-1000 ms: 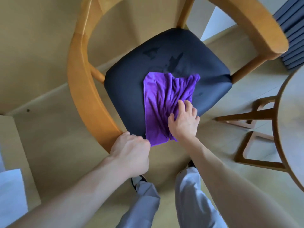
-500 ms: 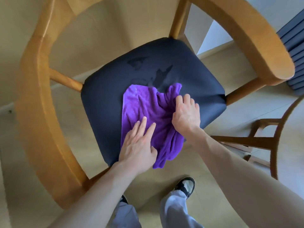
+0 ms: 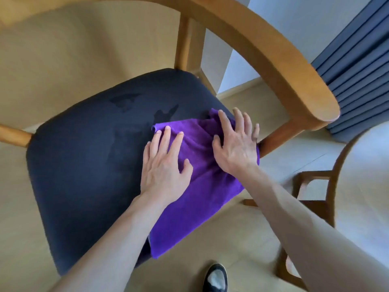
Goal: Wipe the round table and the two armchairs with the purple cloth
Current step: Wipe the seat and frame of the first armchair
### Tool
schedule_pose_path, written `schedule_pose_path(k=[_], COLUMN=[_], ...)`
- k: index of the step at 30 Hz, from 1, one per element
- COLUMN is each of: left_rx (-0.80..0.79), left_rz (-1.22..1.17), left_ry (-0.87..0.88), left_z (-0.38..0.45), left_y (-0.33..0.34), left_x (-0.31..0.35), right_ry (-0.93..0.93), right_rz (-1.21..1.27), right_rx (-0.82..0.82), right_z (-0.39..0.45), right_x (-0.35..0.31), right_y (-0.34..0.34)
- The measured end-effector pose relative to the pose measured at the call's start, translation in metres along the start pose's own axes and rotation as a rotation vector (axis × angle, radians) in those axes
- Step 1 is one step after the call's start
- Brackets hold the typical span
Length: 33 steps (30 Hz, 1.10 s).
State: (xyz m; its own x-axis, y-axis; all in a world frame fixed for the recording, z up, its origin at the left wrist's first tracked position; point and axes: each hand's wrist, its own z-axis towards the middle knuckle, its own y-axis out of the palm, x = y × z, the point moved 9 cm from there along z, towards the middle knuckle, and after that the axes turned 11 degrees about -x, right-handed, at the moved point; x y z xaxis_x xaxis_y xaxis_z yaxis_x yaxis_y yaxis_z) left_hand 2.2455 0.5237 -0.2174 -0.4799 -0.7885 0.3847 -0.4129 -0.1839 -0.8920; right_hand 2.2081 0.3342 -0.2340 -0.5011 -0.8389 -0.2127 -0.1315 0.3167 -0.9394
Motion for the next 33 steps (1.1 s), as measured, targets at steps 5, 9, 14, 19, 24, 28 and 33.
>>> schedule_pose_path(k=[5,9,14,19,24,28,33], left_rx=[0.111,0.159,0.243,0.284,0.196,0.189,0.208], left_rz=[-0.029,-0.049,-0.255,-0.553,-0.307,-0.244,-0.325], left_ry=[0.050,0.062,0.110,0.155,0.183,0.185,0.182], left_z=[0.025,0.026,0.024,0.020,0.013,0.019,0.022], left_y=[0.005,0.007,-0.001,-0.006,-0.003,0.001,-0.002], left_x=[-0.017,-0.019,-0.023,-0.037,-0.016,-0.016,-0.019], right_ry=[-0.124,-0.308,-0.171,0.021,0.140,0.176,0.100], right_rz=[-0.023,-0.074,-0.010,0.030,0.035,0.036,0.022], right_rx=[0.066,0.037,0.106,0.233,0.217,0.270,0.213], right_z=[0.000,-0.003,0.009,0.012,-0.020,-0.039,-0.024], right_x=[-0.007,-0.023,-0.018,-0.004,0.001,0.004,-0.003], right_y=[0.016,0.015,0.012,0.012,0.013,0.021,0.017])
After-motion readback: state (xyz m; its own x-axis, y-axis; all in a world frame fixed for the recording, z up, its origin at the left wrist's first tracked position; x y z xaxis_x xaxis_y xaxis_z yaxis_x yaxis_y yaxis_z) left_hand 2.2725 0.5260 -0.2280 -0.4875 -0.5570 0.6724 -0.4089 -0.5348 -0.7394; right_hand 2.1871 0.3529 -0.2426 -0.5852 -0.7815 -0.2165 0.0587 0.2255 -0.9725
